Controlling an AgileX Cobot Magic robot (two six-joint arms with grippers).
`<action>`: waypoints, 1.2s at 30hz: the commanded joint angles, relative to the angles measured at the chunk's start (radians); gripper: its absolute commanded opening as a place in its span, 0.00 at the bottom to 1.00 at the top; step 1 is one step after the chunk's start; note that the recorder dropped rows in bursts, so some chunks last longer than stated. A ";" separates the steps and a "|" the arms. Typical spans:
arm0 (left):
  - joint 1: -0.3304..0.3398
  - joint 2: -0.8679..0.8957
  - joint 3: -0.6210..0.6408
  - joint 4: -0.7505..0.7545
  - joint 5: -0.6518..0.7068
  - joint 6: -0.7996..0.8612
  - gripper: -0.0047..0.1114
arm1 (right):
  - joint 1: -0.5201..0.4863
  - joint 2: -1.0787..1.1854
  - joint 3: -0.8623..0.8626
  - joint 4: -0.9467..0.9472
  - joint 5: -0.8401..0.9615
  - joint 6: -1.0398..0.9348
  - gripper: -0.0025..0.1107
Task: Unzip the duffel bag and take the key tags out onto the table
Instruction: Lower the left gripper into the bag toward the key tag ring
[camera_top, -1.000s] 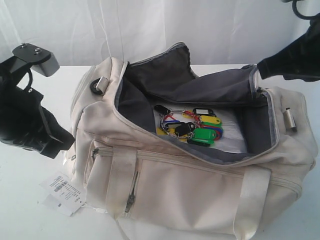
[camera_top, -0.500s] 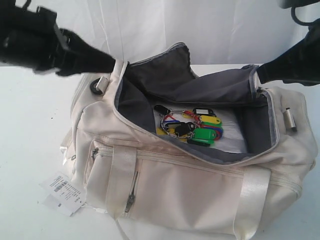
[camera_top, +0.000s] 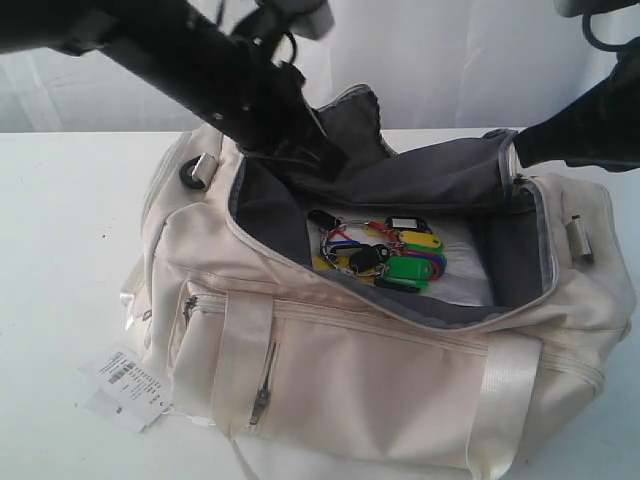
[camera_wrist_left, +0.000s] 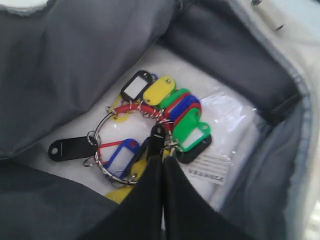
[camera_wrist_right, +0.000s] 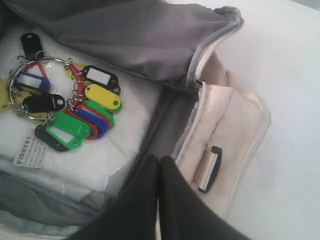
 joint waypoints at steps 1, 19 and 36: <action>-0.095 0.114 -0.135 0.325 0.038 -0.217 0.04 | -0.003 -0.007 0.004 -0.002 -0.015 -0.010 0.02; -0.160 0.378 -0.344 0.545 0.035 0.009 0.06 | -0.003 -0.007 0.001 -0.019 0.025 0.010 0.02; -0.160 0.429 -0.342 0.575 0.003 0.009 0.47 | -0.003 -0.007 0.001 -0.006 0.038 0.059 0.02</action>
